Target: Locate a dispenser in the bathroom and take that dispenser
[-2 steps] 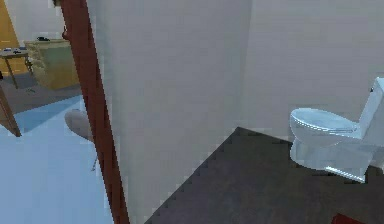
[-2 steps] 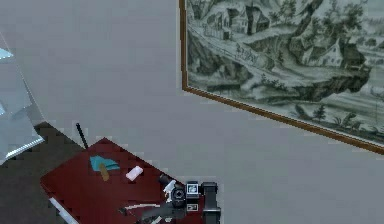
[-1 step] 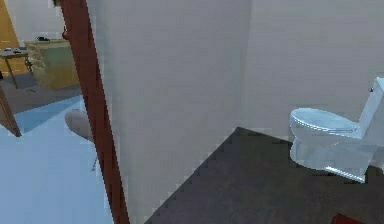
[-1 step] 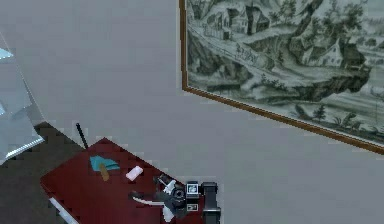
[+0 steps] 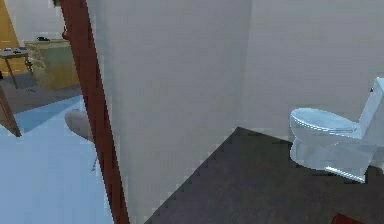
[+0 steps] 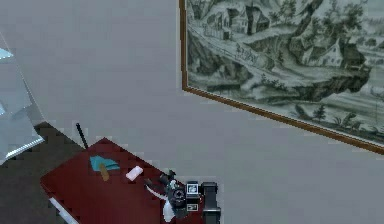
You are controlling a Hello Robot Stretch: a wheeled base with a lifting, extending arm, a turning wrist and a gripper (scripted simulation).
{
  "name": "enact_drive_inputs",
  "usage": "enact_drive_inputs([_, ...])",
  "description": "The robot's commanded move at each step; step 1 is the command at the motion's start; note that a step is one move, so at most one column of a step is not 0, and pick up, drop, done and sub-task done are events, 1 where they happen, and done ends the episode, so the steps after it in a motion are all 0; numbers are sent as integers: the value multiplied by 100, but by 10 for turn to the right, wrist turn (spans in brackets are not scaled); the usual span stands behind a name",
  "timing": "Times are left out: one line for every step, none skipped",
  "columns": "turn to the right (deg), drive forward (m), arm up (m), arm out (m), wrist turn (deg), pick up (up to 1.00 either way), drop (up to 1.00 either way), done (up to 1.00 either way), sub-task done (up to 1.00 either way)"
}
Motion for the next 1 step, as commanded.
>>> enact_drive_inputs([0,0,-30,0,0,0,0,0,0])
